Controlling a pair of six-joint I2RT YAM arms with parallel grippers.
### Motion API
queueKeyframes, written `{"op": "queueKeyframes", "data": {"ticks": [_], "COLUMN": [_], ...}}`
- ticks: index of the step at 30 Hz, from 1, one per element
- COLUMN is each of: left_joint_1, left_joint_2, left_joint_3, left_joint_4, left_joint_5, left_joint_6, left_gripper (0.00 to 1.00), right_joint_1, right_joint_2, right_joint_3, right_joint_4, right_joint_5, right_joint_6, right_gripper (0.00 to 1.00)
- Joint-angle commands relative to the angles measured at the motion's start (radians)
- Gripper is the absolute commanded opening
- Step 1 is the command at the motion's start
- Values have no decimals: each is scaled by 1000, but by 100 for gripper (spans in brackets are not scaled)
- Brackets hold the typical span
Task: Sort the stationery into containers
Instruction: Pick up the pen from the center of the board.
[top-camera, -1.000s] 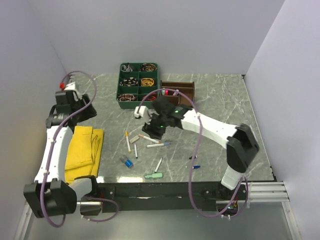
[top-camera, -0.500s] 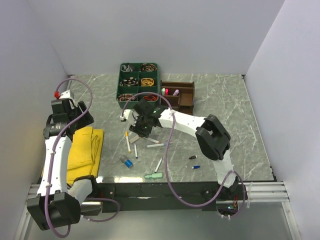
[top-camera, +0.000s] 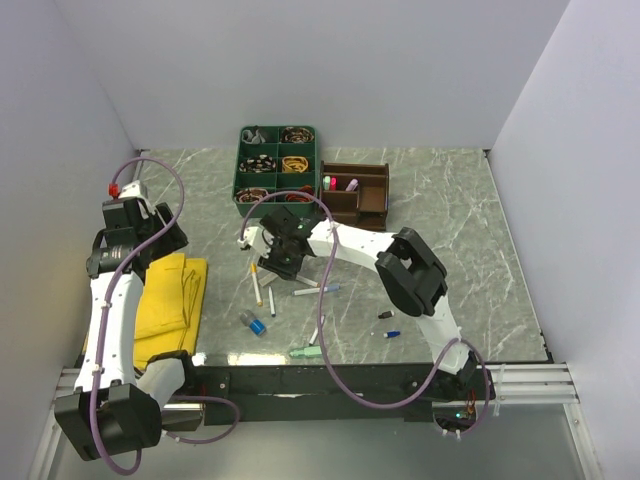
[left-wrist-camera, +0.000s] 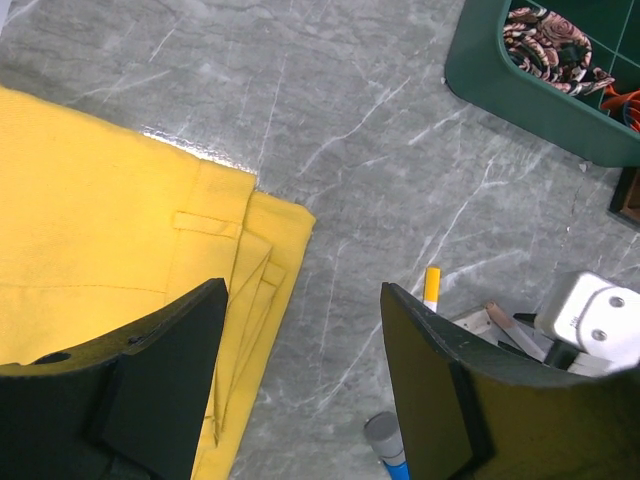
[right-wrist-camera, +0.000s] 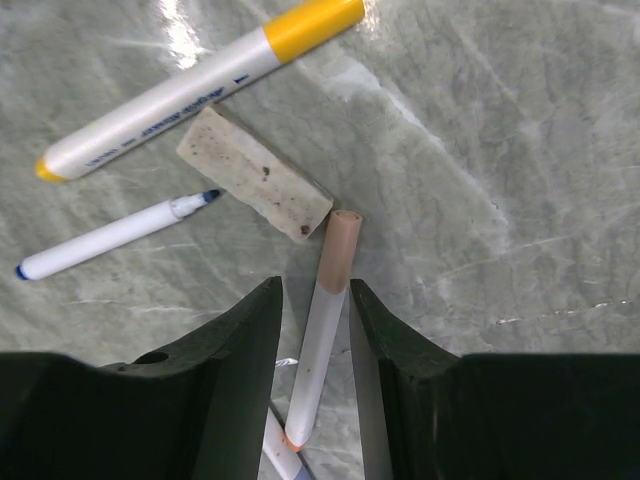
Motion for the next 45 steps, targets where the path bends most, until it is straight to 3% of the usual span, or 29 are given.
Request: {"op": "queueKeyframes", "data": {"ticks": [1, 13, 18, 22, 25, 27, 30, 37, 45], "left_joint_1": [8, 18, 18, 20, 20, 20, 20, 18, 14], "left_joint_2": [-9, -5, -3, -1, -5, -6, -8, 11, 67], "left_joint_3": [5, -9, -18, -18, -16, -18, -13, -1, 27], "left_joint_4": [28, 45, 54, 63, 65, 65, 63, 117, 166], "left_joint_5": [29, 53, 65, 79, 82, 87, 99, 145, 355], "left_joint_6": [-18, -25, -21, -19, -16, -16, -7, 19, 65], "left_gripper": [69, 69, 69, 72, 73, 73, 73, 72, 66], "right_joint_1": [10, 13, 19, 28, 28, 30, 20, -71, -309], "right_joint_2": [26, 69, 81, 96, 95, 66, -12, -276, -497], "right_joint_3": [68, 81, 75, 84, 66, 47, 33, -20, -272], "right_joint_4": [-19, -42, -52, -56, -55, -43, -46, -38, 270], "right_joint_5": [32, 29, 26, 55, 51, 42, 48, -6, -306], "right_joint_6": [5, 5, 5, 24, 27, 21, 19, 2, -66], "right_gripper": [40, 25, 24, 32, 21, 9, 0, 0, 0]}}
